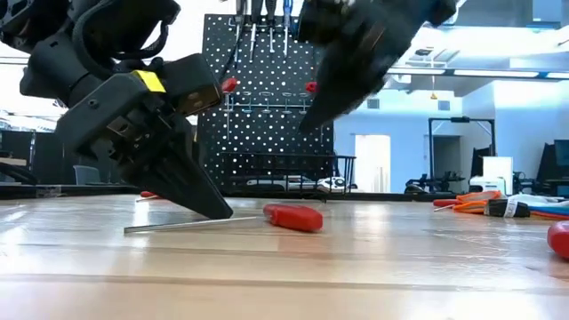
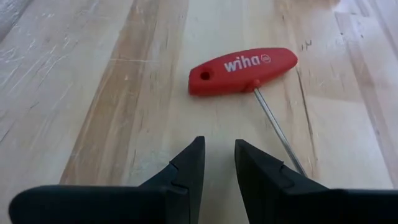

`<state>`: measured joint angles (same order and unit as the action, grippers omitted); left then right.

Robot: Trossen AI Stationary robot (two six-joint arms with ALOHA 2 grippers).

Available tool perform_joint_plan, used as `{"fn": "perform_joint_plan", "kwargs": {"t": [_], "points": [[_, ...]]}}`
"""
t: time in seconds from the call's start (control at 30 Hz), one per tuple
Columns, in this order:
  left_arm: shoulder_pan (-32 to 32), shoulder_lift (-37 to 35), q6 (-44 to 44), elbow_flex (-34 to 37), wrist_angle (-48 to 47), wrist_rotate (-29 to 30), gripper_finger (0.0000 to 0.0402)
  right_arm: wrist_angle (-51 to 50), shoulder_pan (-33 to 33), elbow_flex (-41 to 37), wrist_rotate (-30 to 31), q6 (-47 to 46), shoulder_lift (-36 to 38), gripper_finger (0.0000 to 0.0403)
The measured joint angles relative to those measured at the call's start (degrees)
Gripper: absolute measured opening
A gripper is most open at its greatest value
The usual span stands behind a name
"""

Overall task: Hang tools onto peg board
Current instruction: Hang the red allen wrench on the pegboard

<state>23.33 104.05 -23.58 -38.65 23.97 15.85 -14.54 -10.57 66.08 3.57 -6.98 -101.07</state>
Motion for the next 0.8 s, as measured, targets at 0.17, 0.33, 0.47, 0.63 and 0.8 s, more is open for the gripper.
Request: {"fn": "perform_joint_plan", "kwargs": {"t": [0.17, 0.33, 0.47, 0.63, 0.8], "points": [[0.76, 0.00, 2.48, 0.04, 0.22, 0.30, 0.0084, 4.54, -4.98, -0.02, -18.60, -2.55, -2.61, 0.0008], [0.81, 0.02, 0.34, 0.04, -0.49, 0.31, 0.0084, 10.21, -7.69, -0.20, -27.11, -3.19, -9.43, 0.0008], [0.98, 0.02, 0.73, 0.04, -0.53, 0.34, 0.0084, 10.41, -6.71, -0.22, -26.34, -3.24, -13.14, 0.0008], [0.99, 0.04, 2.68, 0.09, -0.60, 0.27, 0.0084, 10.61, -1.42, -0.20, -21.14, -5.48, -13.45, 0.0008], [1.07, 0.04, 2.77, 0.09, -1.18, 0.20, 0.0084, 7.04, 5.31, -0.24, -14.79, -7.08, -10.17, 0.0008]]}}
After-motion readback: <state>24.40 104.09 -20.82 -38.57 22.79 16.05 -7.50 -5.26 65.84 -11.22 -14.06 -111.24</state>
